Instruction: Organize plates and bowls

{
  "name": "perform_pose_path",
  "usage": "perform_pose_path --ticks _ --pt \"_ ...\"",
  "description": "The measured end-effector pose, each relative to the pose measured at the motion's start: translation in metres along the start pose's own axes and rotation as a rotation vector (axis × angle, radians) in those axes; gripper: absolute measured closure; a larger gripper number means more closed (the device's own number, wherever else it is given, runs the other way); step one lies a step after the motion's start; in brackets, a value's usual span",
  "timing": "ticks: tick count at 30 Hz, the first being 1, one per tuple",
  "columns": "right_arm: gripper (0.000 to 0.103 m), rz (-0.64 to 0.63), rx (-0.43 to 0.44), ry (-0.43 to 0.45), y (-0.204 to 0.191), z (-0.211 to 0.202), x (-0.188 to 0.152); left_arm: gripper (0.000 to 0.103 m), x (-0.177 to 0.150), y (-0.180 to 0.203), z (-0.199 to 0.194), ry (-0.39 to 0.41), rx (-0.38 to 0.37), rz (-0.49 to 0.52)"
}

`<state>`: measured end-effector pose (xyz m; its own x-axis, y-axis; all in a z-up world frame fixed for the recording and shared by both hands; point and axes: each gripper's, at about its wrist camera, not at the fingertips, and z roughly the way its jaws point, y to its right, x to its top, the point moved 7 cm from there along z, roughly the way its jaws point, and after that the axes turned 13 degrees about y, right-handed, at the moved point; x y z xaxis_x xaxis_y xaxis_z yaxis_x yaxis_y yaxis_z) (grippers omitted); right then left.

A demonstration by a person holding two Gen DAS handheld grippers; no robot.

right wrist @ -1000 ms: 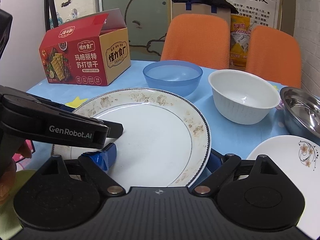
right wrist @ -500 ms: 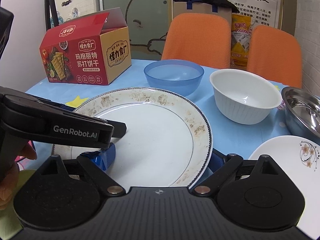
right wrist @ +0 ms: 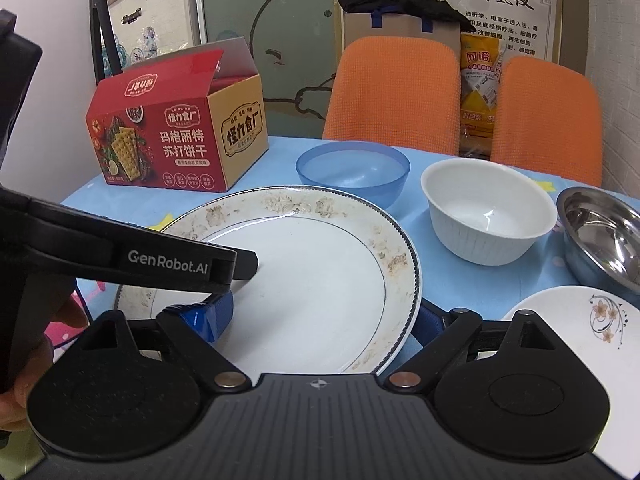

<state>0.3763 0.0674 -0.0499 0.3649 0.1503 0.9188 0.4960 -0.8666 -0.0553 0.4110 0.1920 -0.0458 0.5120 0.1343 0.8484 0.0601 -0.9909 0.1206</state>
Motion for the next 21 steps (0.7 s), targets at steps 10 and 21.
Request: perform_pose_path --ticks 10,21 --pt "0.024 -0.016 -0.001 0.059 -0.02 -0.05 0.018 0.043 0.007 0.006 -0.062 0.071 0.002 0.009" --pt "0.024 0.006 0.036 0.026 -0.066 -0.12 -0.029 0.047 -0.062 -0.001 -0.134 0.047 0.045 0.012"
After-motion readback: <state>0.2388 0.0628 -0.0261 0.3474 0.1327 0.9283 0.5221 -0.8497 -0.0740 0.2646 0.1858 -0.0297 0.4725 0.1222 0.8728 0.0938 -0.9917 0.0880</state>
